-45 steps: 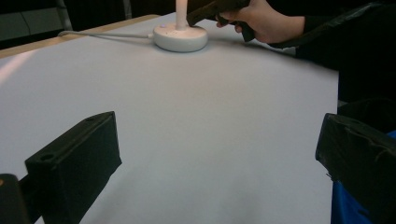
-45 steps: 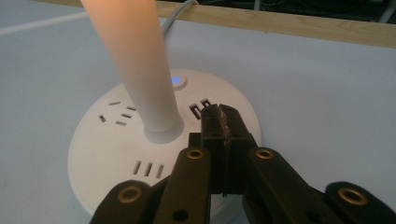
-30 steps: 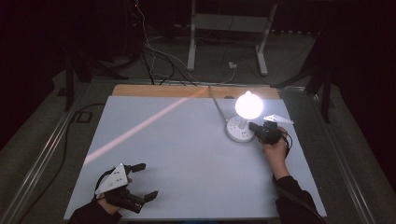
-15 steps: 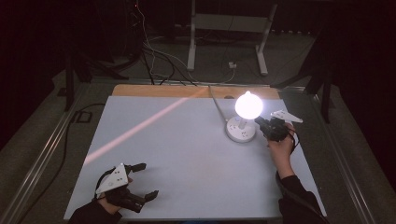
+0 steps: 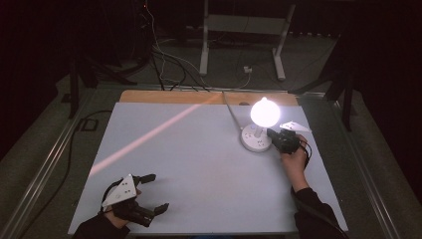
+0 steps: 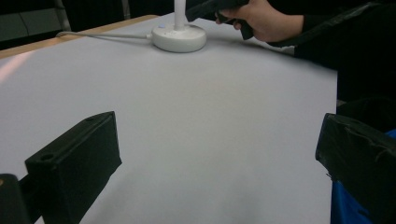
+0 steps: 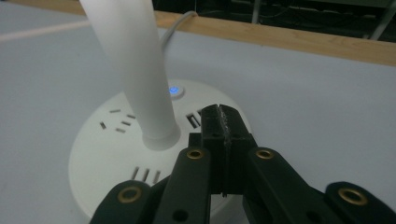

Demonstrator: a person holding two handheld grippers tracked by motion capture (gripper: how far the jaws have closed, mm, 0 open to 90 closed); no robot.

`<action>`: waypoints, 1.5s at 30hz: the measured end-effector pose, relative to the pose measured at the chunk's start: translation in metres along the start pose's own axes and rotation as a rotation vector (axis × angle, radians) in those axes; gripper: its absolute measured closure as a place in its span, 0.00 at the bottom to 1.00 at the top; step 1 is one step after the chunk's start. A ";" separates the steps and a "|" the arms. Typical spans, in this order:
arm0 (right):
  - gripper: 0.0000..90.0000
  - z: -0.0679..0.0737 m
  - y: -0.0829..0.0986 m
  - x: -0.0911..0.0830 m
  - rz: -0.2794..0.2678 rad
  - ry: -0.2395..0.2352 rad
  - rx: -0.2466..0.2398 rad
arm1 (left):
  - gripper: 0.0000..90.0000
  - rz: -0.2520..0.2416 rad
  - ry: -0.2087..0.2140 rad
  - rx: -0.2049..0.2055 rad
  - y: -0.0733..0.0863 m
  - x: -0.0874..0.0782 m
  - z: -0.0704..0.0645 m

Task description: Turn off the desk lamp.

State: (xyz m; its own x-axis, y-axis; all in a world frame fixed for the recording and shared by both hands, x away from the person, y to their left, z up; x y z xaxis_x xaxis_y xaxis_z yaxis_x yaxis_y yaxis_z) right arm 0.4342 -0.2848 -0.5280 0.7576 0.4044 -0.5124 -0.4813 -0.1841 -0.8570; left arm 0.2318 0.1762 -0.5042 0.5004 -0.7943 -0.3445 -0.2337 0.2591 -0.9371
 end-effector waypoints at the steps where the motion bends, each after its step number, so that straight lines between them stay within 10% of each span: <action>1: 1.00 0.001 0.001 0.002 0.004 0.001 -0.003 | 0.01 0.001 -0.002 0.002 0.000 0.000 0.000; 26: 0.98 -0.003 -0.012 -0.019 -0.059 0.007 -0.004 | 0.01 0.001 0.001 0.003 0.000 0.000 0.000; 45: 0.15 -0.002 -0.004 -0.045 -0.068 -0.001 0.070 | 0.01 -0.011 -0.004 -0.003 -0.002 0.000 0.002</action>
State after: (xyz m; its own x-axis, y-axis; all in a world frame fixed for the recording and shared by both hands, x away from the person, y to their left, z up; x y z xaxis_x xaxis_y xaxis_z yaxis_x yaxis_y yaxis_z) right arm 0.4032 -0.3041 -0.5020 0.7891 0.4152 -0.4527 -0.4582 -0.0930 -0.8840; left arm 0.2334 0.1768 -0.5023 0.5059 -0.7951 -0.3344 -0.2309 0.2487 -0.9407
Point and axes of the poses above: each handheld gripper's, and its own axes: x roughly forward along the jaws, y roughly out of its underside, z roughly to its left, the point moved 3 cm from there along x, roughly forward along the jaws, and after that the axes turned 3 degrees about -y, right-handed, at the moved point
